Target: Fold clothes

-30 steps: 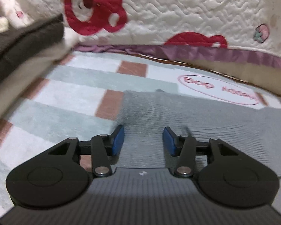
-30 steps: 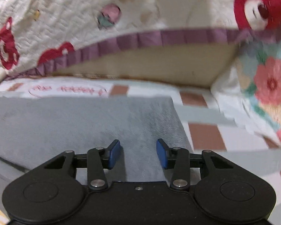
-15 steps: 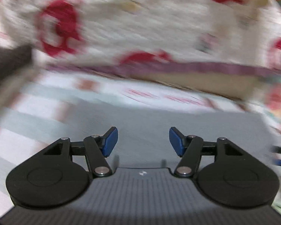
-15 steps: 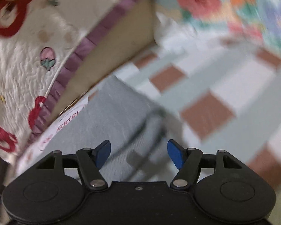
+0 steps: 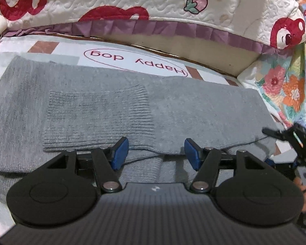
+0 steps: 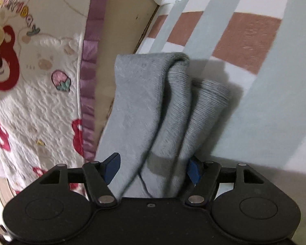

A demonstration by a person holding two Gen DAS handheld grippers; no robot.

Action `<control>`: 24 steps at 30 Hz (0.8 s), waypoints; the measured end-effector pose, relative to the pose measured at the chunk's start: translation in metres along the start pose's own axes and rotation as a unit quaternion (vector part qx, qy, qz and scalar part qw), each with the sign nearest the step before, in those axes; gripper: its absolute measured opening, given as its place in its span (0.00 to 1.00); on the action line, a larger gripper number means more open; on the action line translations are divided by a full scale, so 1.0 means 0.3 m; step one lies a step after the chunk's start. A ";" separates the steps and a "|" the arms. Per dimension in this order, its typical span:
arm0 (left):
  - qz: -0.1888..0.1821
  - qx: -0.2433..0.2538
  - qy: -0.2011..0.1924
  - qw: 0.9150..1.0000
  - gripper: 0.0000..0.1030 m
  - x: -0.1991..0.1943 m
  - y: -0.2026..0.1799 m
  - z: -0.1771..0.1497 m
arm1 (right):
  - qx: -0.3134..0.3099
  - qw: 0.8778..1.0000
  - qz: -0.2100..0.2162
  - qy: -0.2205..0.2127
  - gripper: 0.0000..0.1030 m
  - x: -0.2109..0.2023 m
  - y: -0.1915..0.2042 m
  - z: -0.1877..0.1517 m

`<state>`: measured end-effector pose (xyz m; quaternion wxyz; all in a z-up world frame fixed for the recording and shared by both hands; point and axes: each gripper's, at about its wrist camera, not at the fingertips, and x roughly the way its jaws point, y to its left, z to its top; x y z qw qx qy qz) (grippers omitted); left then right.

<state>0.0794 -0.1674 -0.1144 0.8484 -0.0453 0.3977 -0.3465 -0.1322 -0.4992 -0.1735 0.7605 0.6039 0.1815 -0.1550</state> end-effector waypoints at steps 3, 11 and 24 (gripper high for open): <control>0.007 0.030 0.004 1.000 0.59 0.015 -0.020 0.002 | -0.040 0.999 -0.010 -0.016 0.72 0.052 0.040 0.015; 0.017 0.068 0.003 0.998 0.59 0.012 -0.033 -0.006 | -0.130 0.989 -0.018 -0.062 0.28 0.078 0.082 0.033; -0.012 0.046 0.018 0.999 0.59 0.016 0.015 0.007 | -0.121 0.992 -0.015 -0.035 0.45 0.065 0.058 0.024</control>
